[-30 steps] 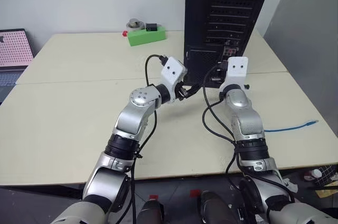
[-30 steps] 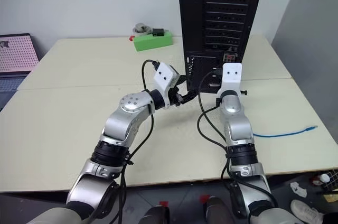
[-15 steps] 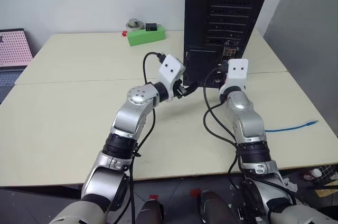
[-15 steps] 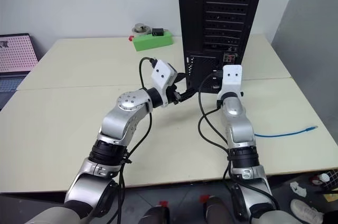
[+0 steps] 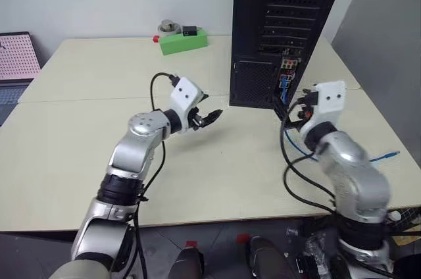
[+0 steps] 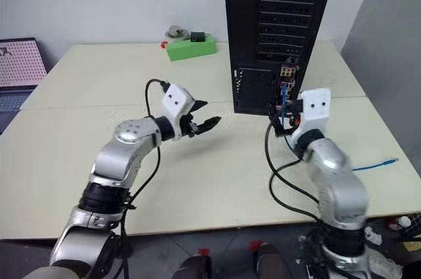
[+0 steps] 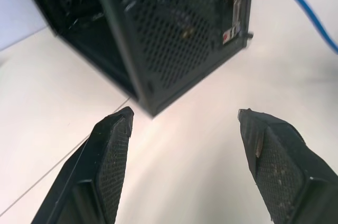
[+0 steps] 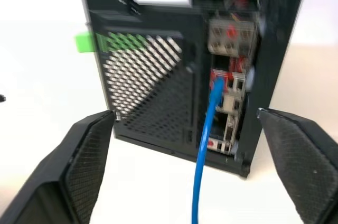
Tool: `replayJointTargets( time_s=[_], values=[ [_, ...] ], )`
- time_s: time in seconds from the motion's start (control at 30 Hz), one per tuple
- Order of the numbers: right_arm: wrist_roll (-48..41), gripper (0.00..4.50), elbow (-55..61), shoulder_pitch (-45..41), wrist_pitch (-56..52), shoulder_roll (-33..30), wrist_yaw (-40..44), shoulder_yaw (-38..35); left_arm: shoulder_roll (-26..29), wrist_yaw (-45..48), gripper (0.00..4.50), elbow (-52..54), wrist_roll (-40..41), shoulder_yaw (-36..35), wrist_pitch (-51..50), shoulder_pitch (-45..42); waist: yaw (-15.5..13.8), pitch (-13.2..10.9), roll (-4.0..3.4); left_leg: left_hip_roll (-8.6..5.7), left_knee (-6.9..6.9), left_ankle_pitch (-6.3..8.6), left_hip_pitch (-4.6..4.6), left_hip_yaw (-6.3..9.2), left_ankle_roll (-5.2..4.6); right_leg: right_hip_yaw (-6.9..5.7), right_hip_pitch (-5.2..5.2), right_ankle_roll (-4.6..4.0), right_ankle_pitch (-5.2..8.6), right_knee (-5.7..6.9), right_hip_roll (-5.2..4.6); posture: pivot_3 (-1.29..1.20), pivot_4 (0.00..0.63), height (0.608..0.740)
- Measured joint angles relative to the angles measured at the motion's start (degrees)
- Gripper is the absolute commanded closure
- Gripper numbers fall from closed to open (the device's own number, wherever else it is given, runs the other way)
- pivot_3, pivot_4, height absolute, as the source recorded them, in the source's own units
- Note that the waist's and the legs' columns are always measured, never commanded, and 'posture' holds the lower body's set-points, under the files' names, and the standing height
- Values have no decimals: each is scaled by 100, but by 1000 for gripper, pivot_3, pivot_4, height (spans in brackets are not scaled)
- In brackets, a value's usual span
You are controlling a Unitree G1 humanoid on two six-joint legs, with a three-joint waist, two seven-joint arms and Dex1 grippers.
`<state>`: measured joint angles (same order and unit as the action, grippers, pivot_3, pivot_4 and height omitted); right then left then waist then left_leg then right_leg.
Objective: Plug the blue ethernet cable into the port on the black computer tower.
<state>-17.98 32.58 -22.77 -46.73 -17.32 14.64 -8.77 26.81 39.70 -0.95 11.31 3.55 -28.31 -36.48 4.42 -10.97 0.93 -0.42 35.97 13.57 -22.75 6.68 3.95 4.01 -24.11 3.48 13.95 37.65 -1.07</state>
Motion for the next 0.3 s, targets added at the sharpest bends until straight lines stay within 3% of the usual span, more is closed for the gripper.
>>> replayJointTargets(
  time_s=[0.13, 0.3],
  values=[
    [-742, 29, 93, 276, -168, -905, 906, -704, 348, 321, 1112, 235, 318, -300, -147, 128, -33, -1, 1, -1, 0, 0, 2, -2, 0, 0, 2, 0, 0, 1, 0, 0, 150, 740],
    [-1070, 29, 34, 368, -174, -1479, 1367, -1046, 583, 657, 1112, 263, 536, -421, -144, 157, -33, -1, 2, 0, -1, 0, 3, -5, 0, 1, 2, 0, 0, 1, 1, 0, 150, 740]
  ],
)
